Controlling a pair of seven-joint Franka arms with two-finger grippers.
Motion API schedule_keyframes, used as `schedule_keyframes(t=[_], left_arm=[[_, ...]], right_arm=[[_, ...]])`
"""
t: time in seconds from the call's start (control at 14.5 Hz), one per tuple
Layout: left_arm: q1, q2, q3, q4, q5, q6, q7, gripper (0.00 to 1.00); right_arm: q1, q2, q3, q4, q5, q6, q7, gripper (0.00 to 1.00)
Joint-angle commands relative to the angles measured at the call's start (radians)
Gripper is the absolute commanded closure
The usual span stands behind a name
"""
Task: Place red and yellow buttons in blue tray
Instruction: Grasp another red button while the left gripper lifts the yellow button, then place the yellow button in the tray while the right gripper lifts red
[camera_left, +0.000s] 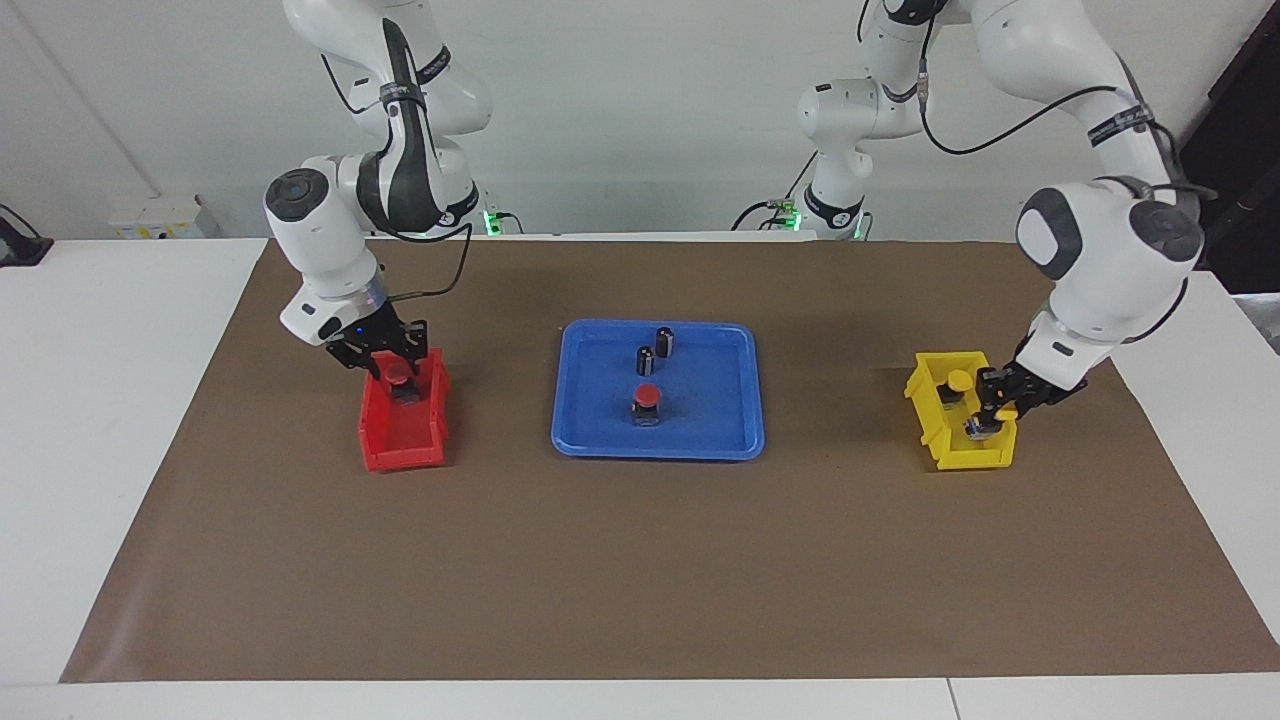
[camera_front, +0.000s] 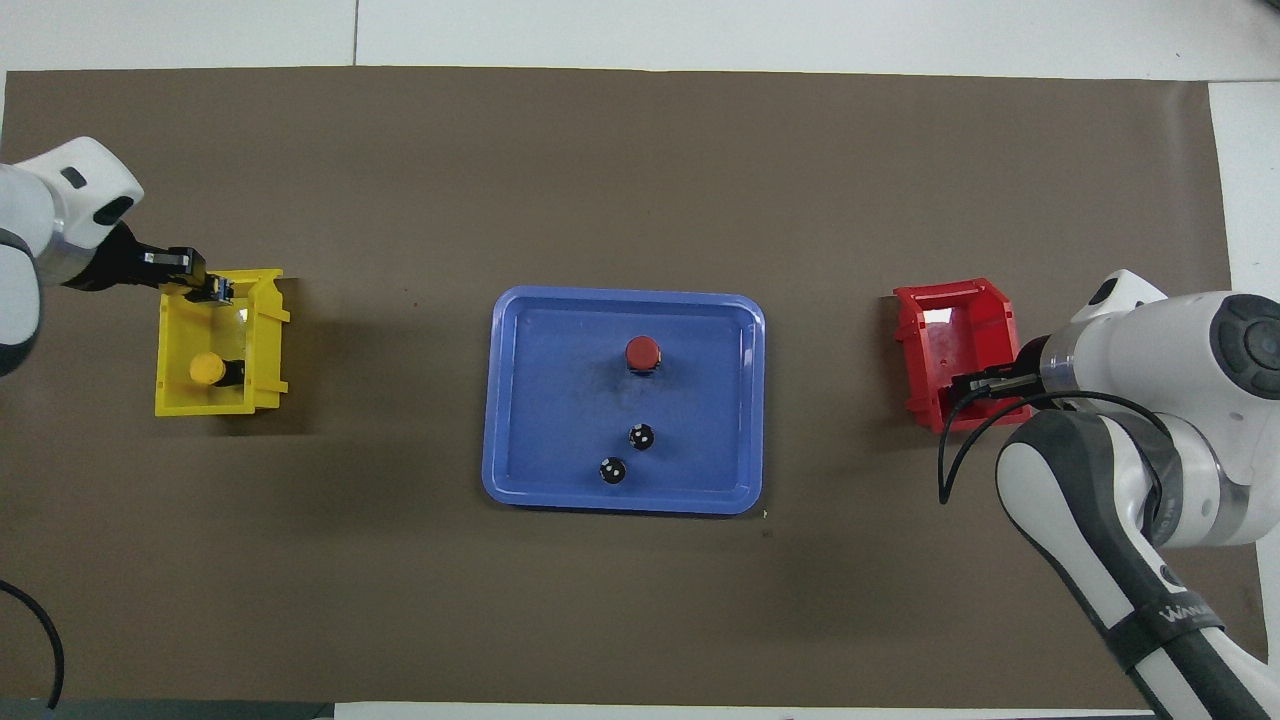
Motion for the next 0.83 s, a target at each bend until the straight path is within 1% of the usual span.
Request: schedule_keyframes(t=[0.0,0.14,0.21,0.28,0.34,0.41,0.48,0.55,0.62,0.76], left_arm=[[-0.182,0.003,0.007,0.121,0.065,-0.147,-0.246,0.99],[-0.310,-0.017,0.003,0.083,0.048,-0.131,-0.457,0.99],[-0.353,-0.033,0.002,0.053,0.001,-0.114,-0.512,0.99],[-0.391,-0.052,0.002,-0.008,-0.070,-0.077,-0.525,0.99],[-0.448,-0.071,0.002,-0.091,-0.102,-0.004,-0.539,0.99],[-0.514,-0.077,0.002,-0.178,-0.109,0.094,-0.589,0.99],[-0.549,-0.068,0.002,-0.228,-0.109,0.185,-0.650,0.99],[-0.571,-0.057,0.002,-0.253,-0.109,0.240,-0.674,0.99],[-0.577,-0.030,0.002,-0.257,-0.110,0.262,-0.678,0.99],[-0.594,-0.002,0.001,-0.261,-0.115,0.300,-0.689,0.99]], right_arm=[[-0.006,-0.005,0.004,-0.029,0.022,0.047,-0.033,0.40],[-0.006,-0.005,0.004,-0.035,0.022,0.048,-0.032,0.40],[-0.006,-0.008,0.004,-0.044,0.022,0.048,-0.032,0.40],[-0.008,-0.011,0.004,-0.052,0.022,0.051,-0.033,0.41],[-0.009,-0.013,0.004,-0.058,0.022,0.063,-0.035,0.41],[-0.012,-0.013,0.004,-0.066,0.022,0.070,-0.042,0.41],[-0.014,-0.014,0.004,-0.069,0.022,0.071,-0.047,0.42],[-0.014,-0.014,0.004,-0.069,0.022,0.071,-0.048,0.42],[-0.016,-0.014,0.004,-0.069,0.022,0.071,-0.048,0.48],[-0.017,-0.014,0.004,-0.069,0.022,0.069,-0.050,0.62]])
